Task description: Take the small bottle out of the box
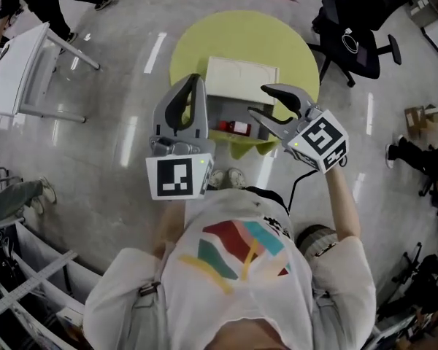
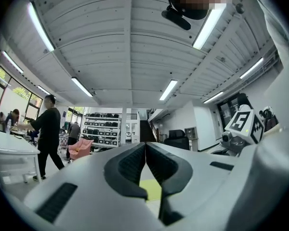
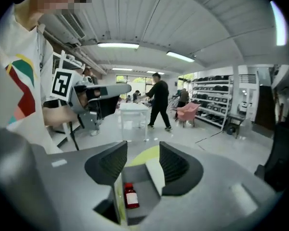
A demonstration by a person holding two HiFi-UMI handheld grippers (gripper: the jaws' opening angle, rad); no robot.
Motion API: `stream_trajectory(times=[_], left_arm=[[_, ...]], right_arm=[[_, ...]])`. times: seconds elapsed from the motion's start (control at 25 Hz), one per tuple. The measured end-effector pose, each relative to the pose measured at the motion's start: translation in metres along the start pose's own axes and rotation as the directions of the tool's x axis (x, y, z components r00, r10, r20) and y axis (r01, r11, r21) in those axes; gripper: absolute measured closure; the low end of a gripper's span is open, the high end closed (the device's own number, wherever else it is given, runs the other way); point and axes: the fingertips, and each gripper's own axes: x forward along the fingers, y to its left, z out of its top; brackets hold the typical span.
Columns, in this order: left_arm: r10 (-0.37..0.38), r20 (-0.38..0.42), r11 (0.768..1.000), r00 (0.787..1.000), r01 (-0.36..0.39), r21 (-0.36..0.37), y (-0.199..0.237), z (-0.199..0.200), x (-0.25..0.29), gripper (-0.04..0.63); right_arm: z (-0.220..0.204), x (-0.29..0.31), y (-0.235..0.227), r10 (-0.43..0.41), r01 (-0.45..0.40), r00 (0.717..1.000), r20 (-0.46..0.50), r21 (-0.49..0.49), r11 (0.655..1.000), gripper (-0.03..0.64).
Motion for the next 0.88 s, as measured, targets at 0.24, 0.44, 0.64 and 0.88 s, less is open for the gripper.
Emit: stream_trajectory(times=[0.24, 0.44, 0.64, 0.88], left_arm=[[0.068, -0.066, 0.997, 0.996, -0.069, -0.02, 0.02, -0.022, -0.019, 0.58], [0.107, -0.11, 0.993, 0.988, -0.112, -0.039, 0.035, -0.041, -0.031, 0.58], [0.132, -0.147, 0.988, 0.98, -0.141, -0.056, 0.039, -0.059, -0.036, 0.58], [0.178, -0.181, 0.979, 0.967, -0.192, -0.066, 0.052, -0.069, -0.047, 0.58]], right_arm=[[-0.068, 0.053, 0.019, 0.257, -0.267, 0.916, -0.307, 0.007, 0.964, 0.419], [-0.125, 0.083, 0.027, 0.384, -0.391, 0.782, -0.491, 0.095, 0.916, 0.386], [-0.179, 0.095, 0.023, 0.423, -0.46, 0.63, -0.651, 0.126, 0.879, 0.376], [-0.217, 0.105, 0.023, 0.401, -0.503, 0.506, -0.764, 0.116, 0.857, 0.376]])
